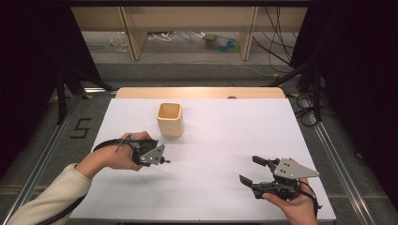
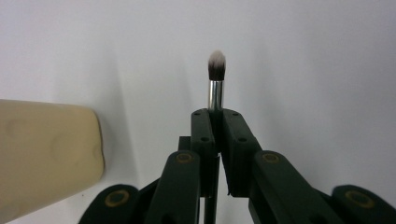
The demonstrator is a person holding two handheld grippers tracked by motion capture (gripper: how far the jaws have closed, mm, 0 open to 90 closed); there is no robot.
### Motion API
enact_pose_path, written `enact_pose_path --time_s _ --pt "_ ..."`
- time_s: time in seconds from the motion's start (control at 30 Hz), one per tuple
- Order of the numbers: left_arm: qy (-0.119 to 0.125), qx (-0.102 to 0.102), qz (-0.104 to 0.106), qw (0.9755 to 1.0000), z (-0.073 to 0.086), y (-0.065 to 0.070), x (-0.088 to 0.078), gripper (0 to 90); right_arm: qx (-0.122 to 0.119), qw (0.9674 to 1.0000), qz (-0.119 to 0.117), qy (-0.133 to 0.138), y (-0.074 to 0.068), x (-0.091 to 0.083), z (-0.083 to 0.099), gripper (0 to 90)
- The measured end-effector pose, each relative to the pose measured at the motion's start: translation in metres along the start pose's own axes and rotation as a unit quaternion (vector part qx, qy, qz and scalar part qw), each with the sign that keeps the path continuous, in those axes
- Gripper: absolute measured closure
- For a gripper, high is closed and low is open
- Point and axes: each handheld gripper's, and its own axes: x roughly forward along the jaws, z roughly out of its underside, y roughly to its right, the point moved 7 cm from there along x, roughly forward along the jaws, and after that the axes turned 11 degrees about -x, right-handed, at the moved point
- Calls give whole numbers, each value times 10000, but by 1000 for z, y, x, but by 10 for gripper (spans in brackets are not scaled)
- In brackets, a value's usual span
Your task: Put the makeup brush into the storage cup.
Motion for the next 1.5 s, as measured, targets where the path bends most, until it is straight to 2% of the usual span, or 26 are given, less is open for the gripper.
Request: enact_pose_path --time_s 0.03,0.2,0.23,0.27,0.3,0.37,0.67,0.73,0.87,0.9,1.0,1.07,1.1,1.13,1.17,1.2,1.4,1.43,1.5 --pt "9 20 -45 10000 0 -1 -1 841 -96 9999 57 53 2 0 -1 218" --pt "203 -99 -95 9997 0 -1 -6 841 -101 9999 43 62 2 1 -1 217" --pt "207 -70 -114 9997 0 -2 -7 841 -101 9999 52 58 2 1 -1 217" --pt "307 -169 -136 9993 0 -1 -8 841 -101 9999 52 58 2 1 -1 217" --pt "298 -125 -140 9994 0 -2 -9 841 -104 9999 43 64 2 1 -1 217" --pt "478 -263 -192 9983 0 -1 -10 841 -100 9999 41 70 2 1 -1 218" --pt "805 -486 -200 9954 -1 2 -9 841 -100 9999 38 65 2 1 -1 218" --pt "940 -558 -229 9937 -1 3 -9 841 -113 9999 46 60 2 1 -1 218" --pt "1030 -595 -231 9926 -1 3 -11 841 -101 9999 39 72 2 1 -1 217" --pt "1122 -656 -280 9911 -1 3 -12 841 -104 9999 44 66 2 1 -1 217" --pt "1144 -663 -274 9908 -1 3 -13 841 -102 9999 61 57 2 0 -1 217" --pt "1273 -743 -320 9886 -1 3 -14 841 -73 9999 66 22 1 0 -1 217" --pt "1270 -771 -291 9885 -1 3 -15 841 -19 10000 45 2 0 0 0 217" --pt "1310 -752 -351 9879 -1 3 -15 841 -19 10000 45 2 0 0 0 217" --pt "1388 -816 -394 9862 -2 3 -15 841 -110 9999 78 49 2 0 -1 217" --pt "1430 -845 -399 9853 -3 3 -16 842 -93 9999 43 63 2 1 -1 217" --pt "1597 -967 -423 9815 -4 4 -17 841 -106 9999 46 55 2 1 -1 217" --pt "1586 -961 -421 9817 -4 4 -17 841 -97 9999 47 58 2 1 -1 217" --pt "1676 -963 -457 9801 -4 3 -18 841 -97 9999 45 56 2 1 -1 217"
